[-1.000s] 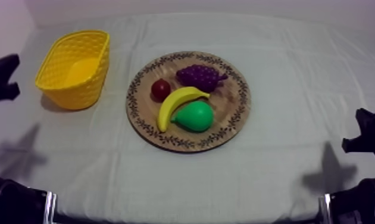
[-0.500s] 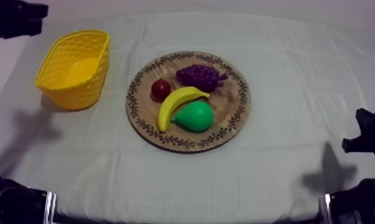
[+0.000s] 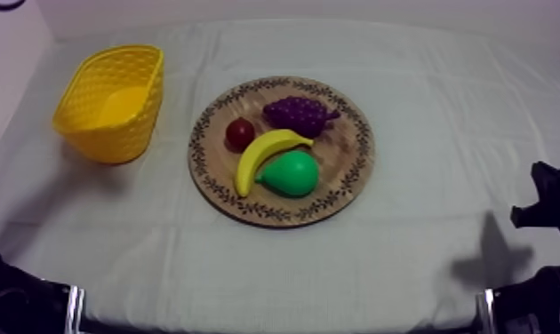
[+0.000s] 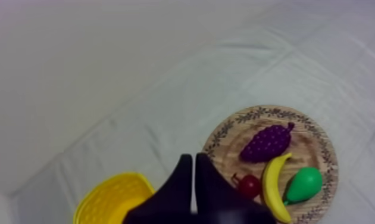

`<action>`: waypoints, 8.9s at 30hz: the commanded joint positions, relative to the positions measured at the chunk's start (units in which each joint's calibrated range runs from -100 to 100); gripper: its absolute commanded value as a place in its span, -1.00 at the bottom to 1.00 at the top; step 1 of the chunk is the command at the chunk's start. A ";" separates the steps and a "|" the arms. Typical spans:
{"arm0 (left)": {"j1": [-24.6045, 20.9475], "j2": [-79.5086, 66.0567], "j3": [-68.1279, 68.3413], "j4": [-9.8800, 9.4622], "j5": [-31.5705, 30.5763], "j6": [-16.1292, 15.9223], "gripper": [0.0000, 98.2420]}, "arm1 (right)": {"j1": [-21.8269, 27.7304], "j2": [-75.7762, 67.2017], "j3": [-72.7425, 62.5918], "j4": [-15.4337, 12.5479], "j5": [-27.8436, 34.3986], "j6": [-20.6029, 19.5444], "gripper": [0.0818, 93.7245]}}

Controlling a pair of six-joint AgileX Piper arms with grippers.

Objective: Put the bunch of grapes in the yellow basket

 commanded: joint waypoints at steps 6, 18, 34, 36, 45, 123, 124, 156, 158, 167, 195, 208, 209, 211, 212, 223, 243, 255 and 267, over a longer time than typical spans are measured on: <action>0.40 8.55 -8.07 2.30 2.64 -3.11 -1.00 | 0.02 -0.02 0.04 0.00 0.00 0.01 -1.00; 1.57 23.20 -14.04 2.68 3.42 -4.39 -1.00 | 0.02 -0.02 0.04 0.00 0.00 0.01 -1.00; 4.84 35.43 -23.97 3.59 6.09 -9.34 -1.00 | 0.02 -0.02 0.04 0.00 0.00 0.01 -1.00; 4.89 36.04 -24.49 3.39 7.63 -10.42 -1.00 | 0.02 -0.02 0.04 0.00 0.00 0.01 -1.00; 4.76 37.32 -24.72 0.88 10.27 -15.03 -1.00 | 0.02 -0.02 0.04 0.00 0.00 0.01 -1.00; 8.09 54.15 -18.52 4.78 -1.68 -24.46 0.85 | 0.02 -0.02 0.04 0.00 0.00 0.01 -1.00; 8.19 54.92 -19.14 4.83 -1.69 -24.49 0.85 | 0.02 -0.02 0.04 0.00 0.00 0.01 -1.00; 7.96 69.04 -33.27 5.60 2.06 -23.57 0.76 | 0.02 -0.02 0.04 0.00 0.00 0.01 -1.00; 7.91 69.90 -34.58 5.66 2.99 -23.52 0.76 | 0.02 -0.02 0.04 0.00 0.00 0.01 -1.00; 7.65 72.25 -37.83 5.84 5.19 -22.95 0.73 | 0.02 -0.02 0.04 0.00 0.00 0.01 -1.00; 7.26 75.78 -41.78 6.60 7.84 -21.97 0.28 | 0.02 -0.02 0.04 0.00 0.00 0.01 -1.00; 7.19 75.19 -40.84 6.65 6.77 -21.60 0.04 | 0.02 -0.02 0.04 0.00 0.00 0.01 -1.00; 7.19 75.11 -40.69 6.65 6.63 -21.59 0.04 | 0.02 -0.02 0.04 0.00 0.00 0.01 -1.00; 7.18 74.86 -40.32 6.68 6.26 -21.59 0.03 | 0.02 -0.02 0.04 0.00 0.00 0.01 -1.00; 7.18 74.69 -40.09 6.69 6.05 -21.60 0.03 | 0.02 -0.02 0.04 0.00 0.00 0.01 -1.00; 7.70 70.66 -35.39 6.58 2.19 -21.62 0.01 | 0.02 -0.02 0.04 0.00 0.00 0.01 -1.00; 11.34 46.51 -14.97 5.90 -5.00 -18.70 0.01 | 0.02 -0.02 0.04 0.00 0.00 0.01 -1.00; 15.24 28.74 -7.01 5.10 -4.38 -13.20 0.02 | 0.02 -0.02 0.04 0.00 0.00 0.01 -1.00; 13.38 13.54 0.43 5.63 -3.44 -6.17 0.02 | 0.02 -0.02 0.04 0.00 0.00 0.01 -1.00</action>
